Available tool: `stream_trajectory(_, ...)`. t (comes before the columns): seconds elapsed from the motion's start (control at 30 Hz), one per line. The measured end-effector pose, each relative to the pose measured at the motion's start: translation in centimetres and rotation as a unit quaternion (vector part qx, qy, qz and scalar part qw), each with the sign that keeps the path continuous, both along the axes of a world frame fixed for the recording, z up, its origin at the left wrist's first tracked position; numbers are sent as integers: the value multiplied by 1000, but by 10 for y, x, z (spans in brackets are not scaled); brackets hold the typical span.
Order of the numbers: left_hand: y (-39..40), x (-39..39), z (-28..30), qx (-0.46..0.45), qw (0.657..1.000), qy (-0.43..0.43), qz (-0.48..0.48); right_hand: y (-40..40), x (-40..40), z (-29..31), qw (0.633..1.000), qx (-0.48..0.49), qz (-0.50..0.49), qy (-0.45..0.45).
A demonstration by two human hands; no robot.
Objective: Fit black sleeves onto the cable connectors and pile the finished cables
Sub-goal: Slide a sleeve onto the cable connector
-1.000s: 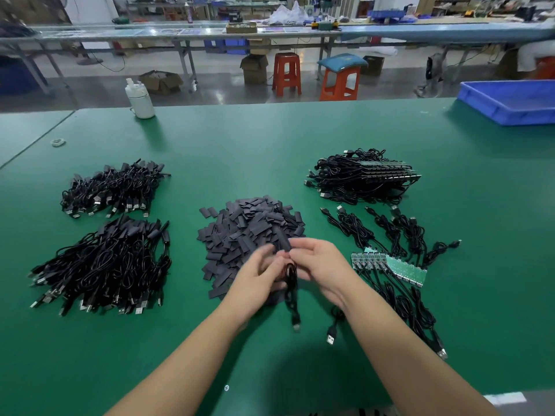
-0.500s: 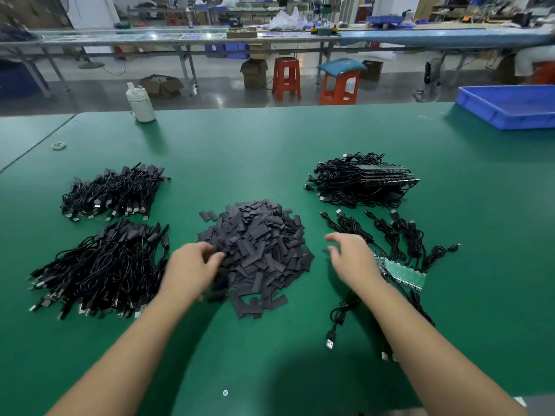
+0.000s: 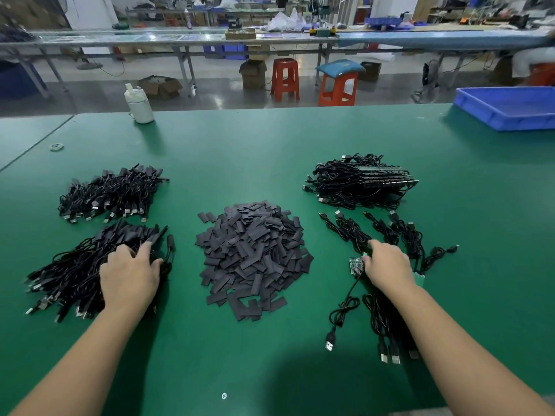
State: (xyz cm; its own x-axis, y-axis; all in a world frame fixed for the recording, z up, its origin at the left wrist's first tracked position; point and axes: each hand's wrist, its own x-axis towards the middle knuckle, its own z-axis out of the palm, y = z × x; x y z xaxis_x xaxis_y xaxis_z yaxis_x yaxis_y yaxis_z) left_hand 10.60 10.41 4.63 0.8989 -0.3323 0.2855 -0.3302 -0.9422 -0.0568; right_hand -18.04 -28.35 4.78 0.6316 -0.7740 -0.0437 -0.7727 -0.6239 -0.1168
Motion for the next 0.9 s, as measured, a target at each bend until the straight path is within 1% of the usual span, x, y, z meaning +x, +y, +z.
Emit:
stream_trajectory(0.07, 0, -2, -6, -6, 1000, -30, -1, -4, -3, 1, 1000, 2, -13, 10)
stream_trajectory(0.13, -5, -4, -8, -10, 999, -45, 16, -7, -6, 3, 1000, 9, -15, -16)
stream_trajectory(0.2, -14, -8, -4, -28, 998, -60, -3, -9, -8, 4, 998, 31, -8, -52)
stream_trajectory(0.27, -32, -18, 4, -46, 995, -73, -59, -11, -10, 6, 996, 61, 0, -60)
stream_trajectory(0.33, -58, -35, 13, -67, 986, -75, -135, -13, -12, 7, 996, 77, 2, -45)
stream_trajectory(0.43, -101, -77, 24, -131, 952, -74, -268, -17, -16, 8, 998, 63, -13, -15)
stream_trajectory(0.5, -129, -109, 26, -163, 925, -51, -340, -19, -20, 9, 999, 39, -10, -13)
stream_trajectory(0.53, -141, -123, 26, -169, 914, -17, -368, -19, -21, 9, 999, 28, 4, -13)
stream_trajectory(0.6, -168, -150, 22, -165, 896, 113, -395, -18, -24, 9, 999, 17, 33, -3)
stream_trajectory(0.67, -195, -171, 12, -158, 873, 261, -382, -16, -26, 8, 999, 11, 49, 7)
stream_trajectory(0.7, -207, -179, 8, -156, 859, 318, -370, -15, -28, 8, 999, 11, 52, 7)
stream_trajectory(0.77, -226, -193, 2, -172, 839, 389, -339, -13, -31, 9, 998, 10, 59, 0)
stream_trajectory(0.83, -240, -202, -2, -202, 827, 426, -306, -12, -33, 12, 998, 6, 69, -11)
stream_trajectory(0.9, -248, -210, -4, -240, 812, 452, -281, -11, -35, 17, 996, 31, 73, -34)
